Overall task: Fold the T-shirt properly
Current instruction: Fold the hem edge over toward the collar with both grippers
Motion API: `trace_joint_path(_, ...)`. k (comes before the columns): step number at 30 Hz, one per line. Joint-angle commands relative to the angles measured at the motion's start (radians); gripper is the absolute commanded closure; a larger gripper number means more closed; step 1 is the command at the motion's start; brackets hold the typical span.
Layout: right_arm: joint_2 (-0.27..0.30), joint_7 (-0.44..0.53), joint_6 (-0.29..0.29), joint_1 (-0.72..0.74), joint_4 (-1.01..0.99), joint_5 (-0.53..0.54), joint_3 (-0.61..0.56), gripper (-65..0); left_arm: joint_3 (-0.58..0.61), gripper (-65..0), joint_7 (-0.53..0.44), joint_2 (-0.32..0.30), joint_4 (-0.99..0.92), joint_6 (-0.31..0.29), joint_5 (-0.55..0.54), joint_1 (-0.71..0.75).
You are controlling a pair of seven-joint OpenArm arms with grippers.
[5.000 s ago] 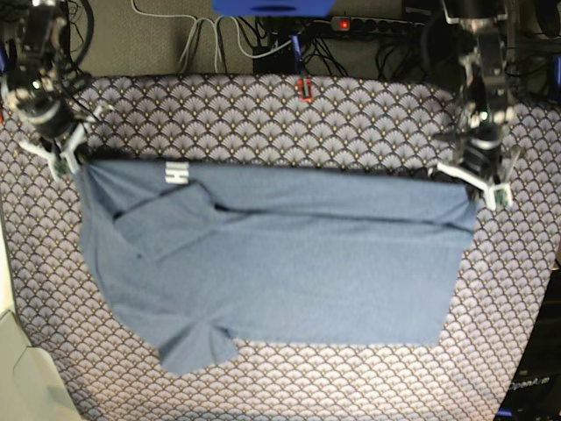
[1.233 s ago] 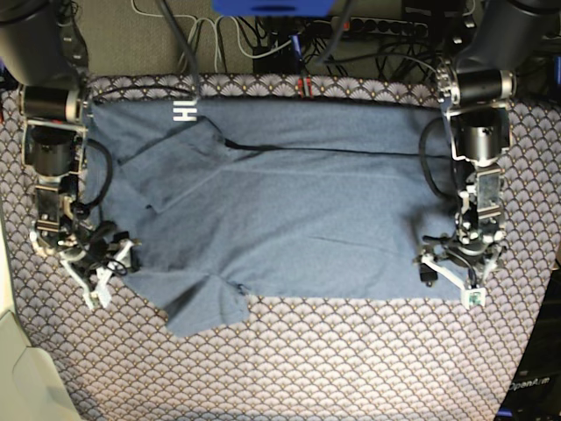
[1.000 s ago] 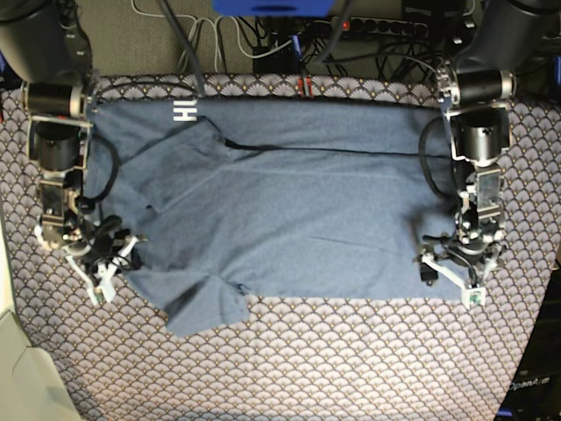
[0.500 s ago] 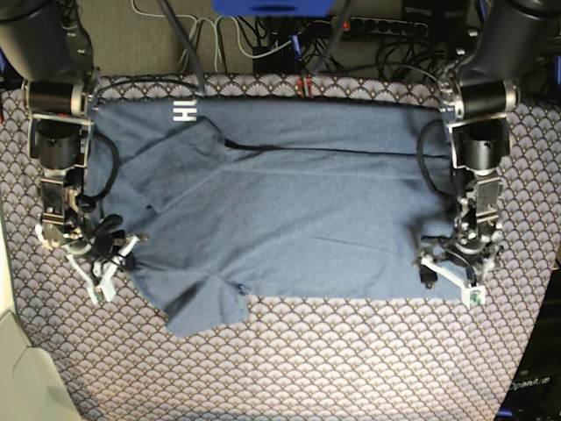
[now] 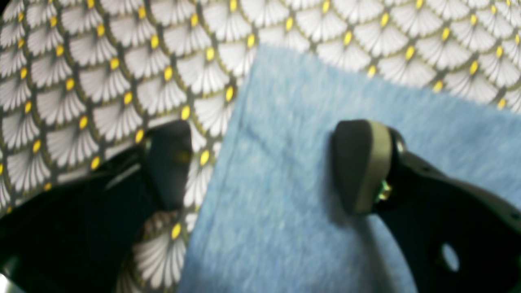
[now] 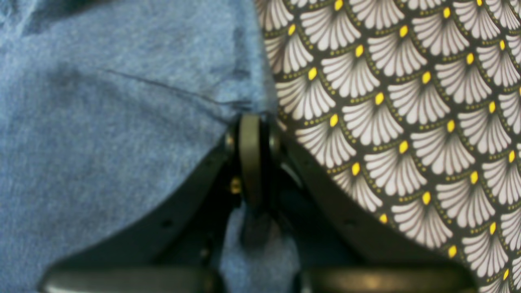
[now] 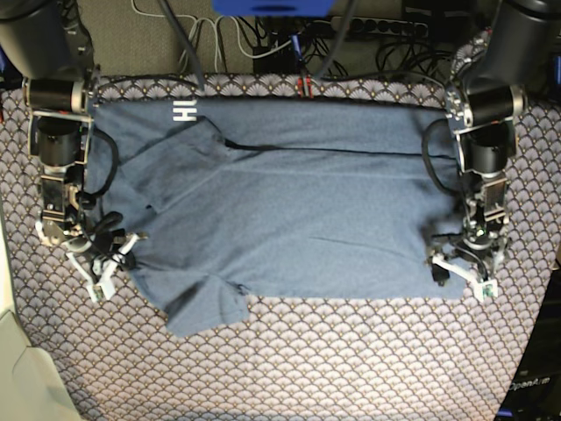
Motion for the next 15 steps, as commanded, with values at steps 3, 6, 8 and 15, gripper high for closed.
trace_joint_path(3,0.011,-0.017,0.000,0.017,0.008,-0.001,0.002,0.0,0.001,-53.3,-0.030,-0.013,-0.003,0.002,-0.003,-0.043)
trace_joint_path(6,0.012,-0.017,0.000,0.015,0.008,-0.001,0.002,0.0,0.001,-53.3,-0.071,-0.013,-0.071,0.002,-0.003,-0.073)
trace_joint_path(8,0.012,-0.017,0.000,0.015,0.008,-0.001,0.002,0.0,0.001,-53.3,-0.122,-0.013,-0.128,0.002,-0.004,-0.077)
trace_joint_path(15,0.012,-0.019,0.000,0.015,0.009,-0.001,0.001,0.0,0.001,-53.0,-0.197,-0.013,-0.191,0.002,-0.004,-0.077)
